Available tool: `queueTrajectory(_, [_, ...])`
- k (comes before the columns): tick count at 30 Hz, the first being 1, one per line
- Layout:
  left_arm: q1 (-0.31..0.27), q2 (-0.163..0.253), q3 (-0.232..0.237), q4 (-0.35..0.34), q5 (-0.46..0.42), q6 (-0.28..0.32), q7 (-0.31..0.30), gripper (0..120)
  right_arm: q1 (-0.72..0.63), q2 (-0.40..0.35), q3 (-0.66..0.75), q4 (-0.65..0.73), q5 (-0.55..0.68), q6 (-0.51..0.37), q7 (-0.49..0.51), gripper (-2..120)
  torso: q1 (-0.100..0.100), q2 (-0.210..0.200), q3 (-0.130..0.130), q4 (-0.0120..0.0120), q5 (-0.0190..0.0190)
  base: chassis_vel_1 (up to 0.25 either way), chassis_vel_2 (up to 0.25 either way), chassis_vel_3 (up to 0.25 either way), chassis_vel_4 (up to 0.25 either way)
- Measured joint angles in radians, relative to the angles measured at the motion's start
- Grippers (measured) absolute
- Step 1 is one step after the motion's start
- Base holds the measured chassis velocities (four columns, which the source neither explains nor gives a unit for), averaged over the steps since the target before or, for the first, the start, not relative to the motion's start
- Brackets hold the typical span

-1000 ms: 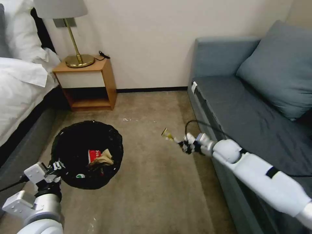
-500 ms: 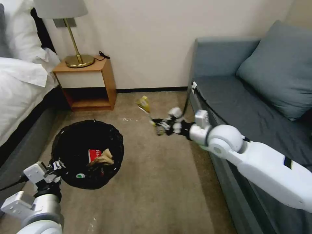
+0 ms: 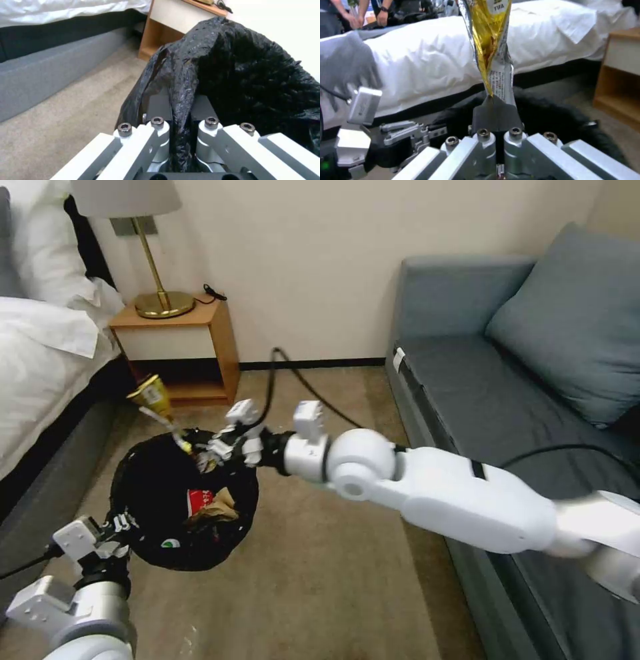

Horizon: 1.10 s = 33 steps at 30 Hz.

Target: Pick up the trash bin, then pick up the garbage on the floor and place it into the trash bin.

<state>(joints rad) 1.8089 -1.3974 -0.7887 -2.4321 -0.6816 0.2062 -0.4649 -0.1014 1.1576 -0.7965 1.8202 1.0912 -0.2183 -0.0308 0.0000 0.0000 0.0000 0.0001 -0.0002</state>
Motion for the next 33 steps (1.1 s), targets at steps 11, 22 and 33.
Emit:
queueTrajectory(11, [0.015, -0.005, -0.008, -0.029, -0.002, 0.002, 0.000, 7, -0.056, 0.090, -0.051, -0.128, -0.083, 0.024, -0.014, 0, 0.000, 0.000, 0.000, -0.0001, 0.0001, 0.000, 0.000, 0.000, 0.000])
queueTrajectory(22, [0.020, 0.000, -0.011, -0.037, -0.006, 0.002, 0.000, 7, -0.072, 0.062, -0.059, -0.102, -0.093, 0.038, 0.009, 23, 0.000, 0.000, 0.000, -0.0001, 0.0002, 0.000, 0.000, 0.000, 0.000])
queueTrajectory(33, [0.019, 0.007, -0.009, -0.037, -0.013, 0.002, 0.000, 7, -0.069, 0.024, -0.062, -0.091, -0.090, 0.061, 0.007, 64, 0.000, 0.000, 0.000, -0.0002, 0.0002, 0.000, 0.000, 0.000, 0.000])
